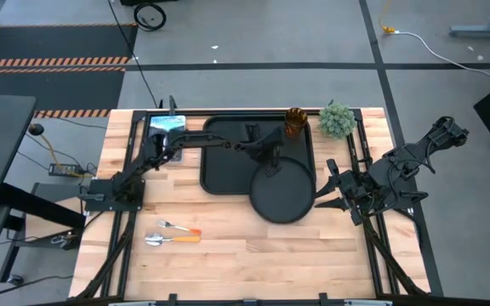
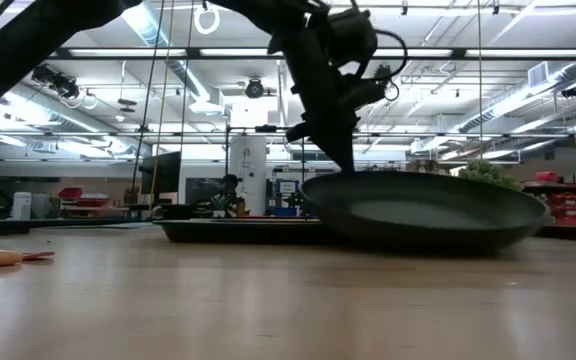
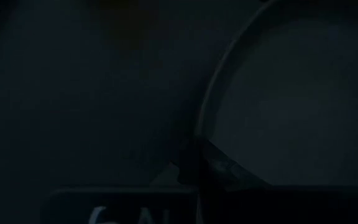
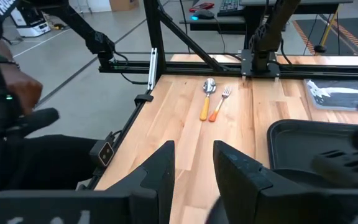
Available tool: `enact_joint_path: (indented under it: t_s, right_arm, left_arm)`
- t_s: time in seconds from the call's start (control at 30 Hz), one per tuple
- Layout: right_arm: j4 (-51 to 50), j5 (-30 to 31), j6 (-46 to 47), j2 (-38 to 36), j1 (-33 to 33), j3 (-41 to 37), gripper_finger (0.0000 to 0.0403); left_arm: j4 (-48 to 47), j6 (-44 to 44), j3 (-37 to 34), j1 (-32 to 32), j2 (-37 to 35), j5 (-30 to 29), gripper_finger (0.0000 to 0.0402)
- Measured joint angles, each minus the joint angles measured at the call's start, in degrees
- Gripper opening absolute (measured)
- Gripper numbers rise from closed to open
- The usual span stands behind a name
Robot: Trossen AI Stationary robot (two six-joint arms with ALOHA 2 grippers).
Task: Pick and place plate/cup/fork/spoon on tray
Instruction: Put the black plate on the black tray
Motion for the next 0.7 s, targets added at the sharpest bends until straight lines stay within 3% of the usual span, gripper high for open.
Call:
enact_joint_path:
  t_s: [0.7]
  right_arm:
    - [0.5,0.4,0.0,0.0,0.0,0.0,0.0117]
  left_arm:
    - [-3.4,3.5,-0.1,11.4,3.4,0.7,0.0000]
